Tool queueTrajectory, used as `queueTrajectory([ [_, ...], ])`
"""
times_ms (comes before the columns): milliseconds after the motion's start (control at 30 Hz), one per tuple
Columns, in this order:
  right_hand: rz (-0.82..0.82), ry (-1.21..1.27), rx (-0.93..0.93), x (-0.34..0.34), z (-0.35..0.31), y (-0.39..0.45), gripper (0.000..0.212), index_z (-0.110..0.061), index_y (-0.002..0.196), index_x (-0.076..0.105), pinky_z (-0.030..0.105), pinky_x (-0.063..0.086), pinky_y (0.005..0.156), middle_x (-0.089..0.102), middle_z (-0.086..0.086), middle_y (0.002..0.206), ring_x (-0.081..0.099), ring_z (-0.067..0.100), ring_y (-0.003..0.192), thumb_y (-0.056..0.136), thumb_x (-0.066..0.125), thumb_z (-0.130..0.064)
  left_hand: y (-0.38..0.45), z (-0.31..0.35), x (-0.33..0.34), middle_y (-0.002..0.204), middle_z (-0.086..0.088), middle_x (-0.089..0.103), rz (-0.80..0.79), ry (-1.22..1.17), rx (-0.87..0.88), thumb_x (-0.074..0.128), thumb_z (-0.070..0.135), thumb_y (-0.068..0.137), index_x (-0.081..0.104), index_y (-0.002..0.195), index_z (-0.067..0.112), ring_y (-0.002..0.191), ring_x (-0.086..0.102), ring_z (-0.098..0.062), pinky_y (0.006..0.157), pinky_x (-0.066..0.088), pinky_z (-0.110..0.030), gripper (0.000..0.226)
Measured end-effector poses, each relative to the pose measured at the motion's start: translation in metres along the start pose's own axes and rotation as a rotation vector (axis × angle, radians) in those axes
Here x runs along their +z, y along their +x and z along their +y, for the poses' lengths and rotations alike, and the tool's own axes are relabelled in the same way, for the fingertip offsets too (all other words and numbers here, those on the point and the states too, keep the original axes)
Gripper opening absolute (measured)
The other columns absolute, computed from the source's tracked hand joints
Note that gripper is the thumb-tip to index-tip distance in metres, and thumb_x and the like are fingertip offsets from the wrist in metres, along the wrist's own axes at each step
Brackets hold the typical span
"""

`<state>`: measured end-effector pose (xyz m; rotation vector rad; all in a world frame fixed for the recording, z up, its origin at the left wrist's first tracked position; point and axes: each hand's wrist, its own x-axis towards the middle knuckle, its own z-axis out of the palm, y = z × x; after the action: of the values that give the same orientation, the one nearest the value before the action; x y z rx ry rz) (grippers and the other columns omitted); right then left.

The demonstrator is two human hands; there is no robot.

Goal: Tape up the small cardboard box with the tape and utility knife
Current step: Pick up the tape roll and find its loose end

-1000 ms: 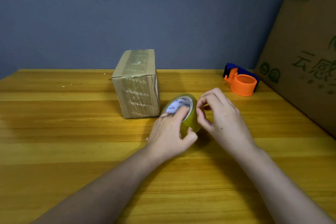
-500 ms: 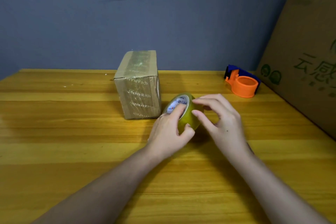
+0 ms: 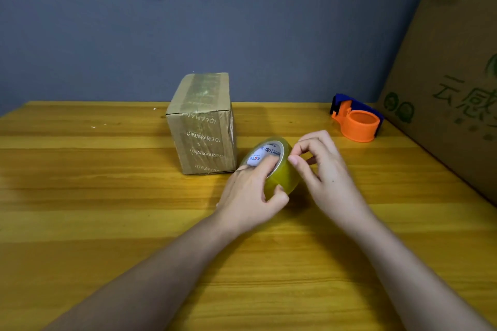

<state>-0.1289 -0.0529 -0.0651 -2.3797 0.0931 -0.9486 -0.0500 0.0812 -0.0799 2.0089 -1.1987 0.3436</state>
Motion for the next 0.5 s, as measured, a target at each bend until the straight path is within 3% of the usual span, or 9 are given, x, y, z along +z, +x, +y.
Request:
queueTrajectory([
  [133,0.010,-0.137,-0.071,0.0025,-0.0033,-0.0019,0.018,-0.014,0.093,0.055,0.021,0.037,0.088,0.044,-0.008,0.103,0.047,0.011,0.100,0.092,0.045,-0.030,-0.0008,-0.0014,0.0022,0.065,-0.005,0.060,-0.026,-0.017,-0.039,0.030,0.044,0.066,0.049,0.102,0.020,0.061,0.042,-0.020,0.061,0.023,-0.027,0.047],
  [267,0.057,-0.223,-0.156,0.0038,-0.0072,-0.0041,0.018,-0.011,0.093,0.056,0.025,0.041,0.086,0.053,0.003,0.103,0.049,0.015,0.098,0.092,0.047,-0.027,-0.0017,-0.0009,0.0046,0.081,-0.014,0.066,-0.045,-0.136,-0.089,0.031,0.044,0.067,0.047,0.116,0.018,0.075,0.058,-0.033,0.070,0.047,-0.040,0.057],
  [367,0.128,-0.103,-0.118,0.0039,-0.0060,-0.0058,0.017,-0.012,0.099,0.060,0.024,0.046,0.085,0.060,0.000,0.106,0.055,0.011,0.100,0.090,0.057,-0.026,-0.0002,-0.0006,0.0068,0.086,-0.015,0.065,-0.051,-0.231,-0.115,0.035,0.042,0.070,0.048,0.116,0.018,0.078,0.059,-0.035,0.072,0.049,-0.048,0.054],
  [433,0.134,0.018,-0.034,0.0042,-0.0061,-0.0068,0.028,-0.018,0.111,0.059,0.023,0.048,0.084,0.062,-0.006,0.111,0.056,0.007,0.105,0.086,0.064,-0.030,0.0002,-0.0007,0.0075,0.083,-0.012,0.064,-0.045,-0.254,-0.128,0.035,0.041,0.070,0.049,0.112,0.017,0.077,0.058,-0.035,0.071,0.049,-0.049,0.050],
  [500,0.149,0.070,-0.033,0.0056,-0.0052,-0.0074,0.029,-0.019,0.112,0.063,0.029,0.050,0.083,0.063,-0.007,0.111,0.057,0.007,0.106,0.085,0.066,-0.030,0.0001,-0.0015,0.0081,0.084,-0.012,0.064,-0.037,-0.262,-0.132,0.036,0.041,0.070,0.049,0.112,0.017,0.078,0.059,-0.035,0.072,0.049,-0.049,0.050],
])
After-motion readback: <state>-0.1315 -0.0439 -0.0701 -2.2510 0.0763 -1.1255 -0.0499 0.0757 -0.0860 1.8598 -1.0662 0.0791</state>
